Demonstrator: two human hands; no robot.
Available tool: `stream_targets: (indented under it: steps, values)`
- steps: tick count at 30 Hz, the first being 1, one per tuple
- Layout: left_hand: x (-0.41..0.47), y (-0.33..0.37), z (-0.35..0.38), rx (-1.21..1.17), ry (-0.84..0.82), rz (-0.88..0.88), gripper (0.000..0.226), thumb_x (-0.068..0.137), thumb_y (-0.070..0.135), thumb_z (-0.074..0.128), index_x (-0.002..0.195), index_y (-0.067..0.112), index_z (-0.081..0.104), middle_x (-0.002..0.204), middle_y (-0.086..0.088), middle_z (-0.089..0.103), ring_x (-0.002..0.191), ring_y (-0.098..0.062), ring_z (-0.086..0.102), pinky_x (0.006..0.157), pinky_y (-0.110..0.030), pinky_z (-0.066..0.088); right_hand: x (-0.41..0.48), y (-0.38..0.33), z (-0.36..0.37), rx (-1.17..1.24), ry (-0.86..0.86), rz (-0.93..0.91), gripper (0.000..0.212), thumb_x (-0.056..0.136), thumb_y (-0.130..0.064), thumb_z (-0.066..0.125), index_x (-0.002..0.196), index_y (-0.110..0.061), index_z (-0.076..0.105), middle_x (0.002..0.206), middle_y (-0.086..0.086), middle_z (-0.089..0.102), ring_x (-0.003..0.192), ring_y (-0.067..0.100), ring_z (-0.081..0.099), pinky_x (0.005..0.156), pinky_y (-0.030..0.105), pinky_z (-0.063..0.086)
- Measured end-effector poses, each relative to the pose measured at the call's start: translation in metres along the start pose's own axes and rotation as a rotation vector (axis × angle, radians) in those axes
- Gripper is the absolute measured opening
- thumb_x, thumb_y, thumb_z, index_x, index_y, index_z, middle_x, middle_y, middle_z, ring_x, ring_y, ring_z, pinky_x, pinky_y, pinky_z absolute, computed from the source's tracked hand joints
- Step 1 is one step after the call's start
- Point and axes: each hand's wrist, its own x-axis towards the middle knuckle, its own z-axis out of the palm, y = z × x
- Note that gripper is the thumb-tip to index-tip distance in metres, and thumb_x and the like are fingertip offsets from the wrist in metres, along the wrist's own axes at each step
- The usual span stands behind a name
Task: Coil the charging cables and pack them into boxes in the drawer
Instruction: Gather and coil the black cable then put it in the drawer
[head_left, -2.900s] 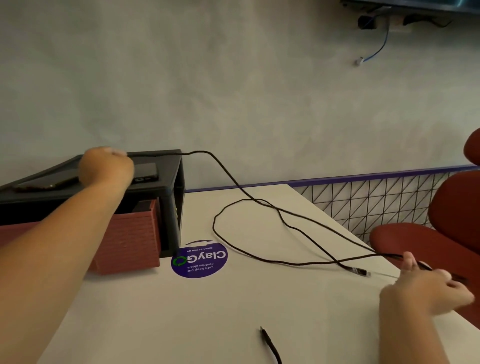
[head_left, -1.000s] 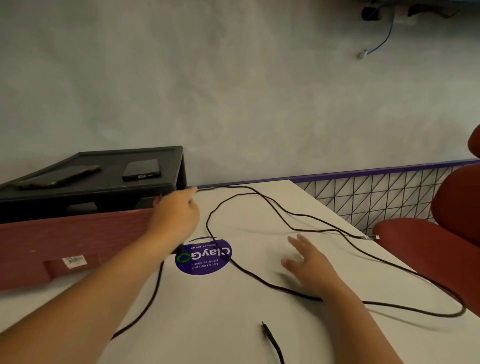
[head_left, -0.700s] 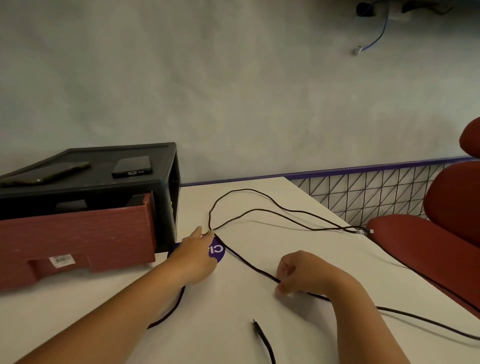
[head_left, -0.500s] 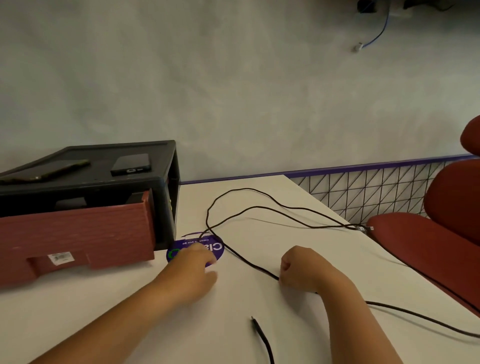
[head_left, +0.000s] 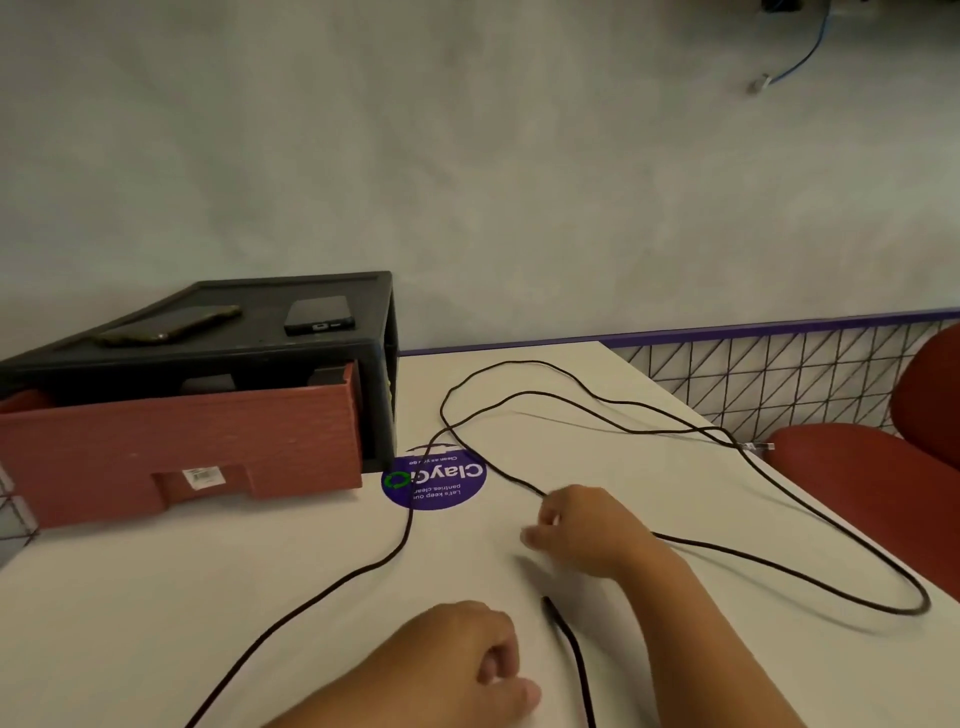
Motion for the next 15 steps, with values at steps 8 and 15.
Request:
stream_targets:
  steps: [8, 15]
  values:
    - [-0.031, -0.015, 0.002, -0.011, 0.088, -0.007, 0.013, 0.082, 0.044, 0.058, 0.075, 0.039, 0.048, 0.086, 0.015, 0.049, 0.076, 0.001, 0.049, 0.073, -0.012, 0.038, -0.051, -0.007, -0.005, -0.093, -0.412, -0.015, 0.014, 0.08, -0.022, 0.056, 0.069, -0.013, 0.056, 0.049, -0.006, 0.053, 0.035, 0.002, 0.045, 0.038, 0.012, 0.033]
    - [-0.042, -0.002, 0.006, -0.289, -0.005, -0.086, 0.026, 0.084, 0.055, 0.054, 0.083, 0.031, 0.062, 0.062, 0.01, 0.056, 0.059, 0.0, 0.051, 0.063, -0.02, 0.04, -0.036, -0.011, 0.012, 1.148, 0.104, 0.048, 0.025, 0.091, -0.01, 0.052, 0.067, -0.012, 0.045, 0.044, 0.002, 0.041, 0.036, 0.01, 0.029, 0.036, 0.018, 0.022]
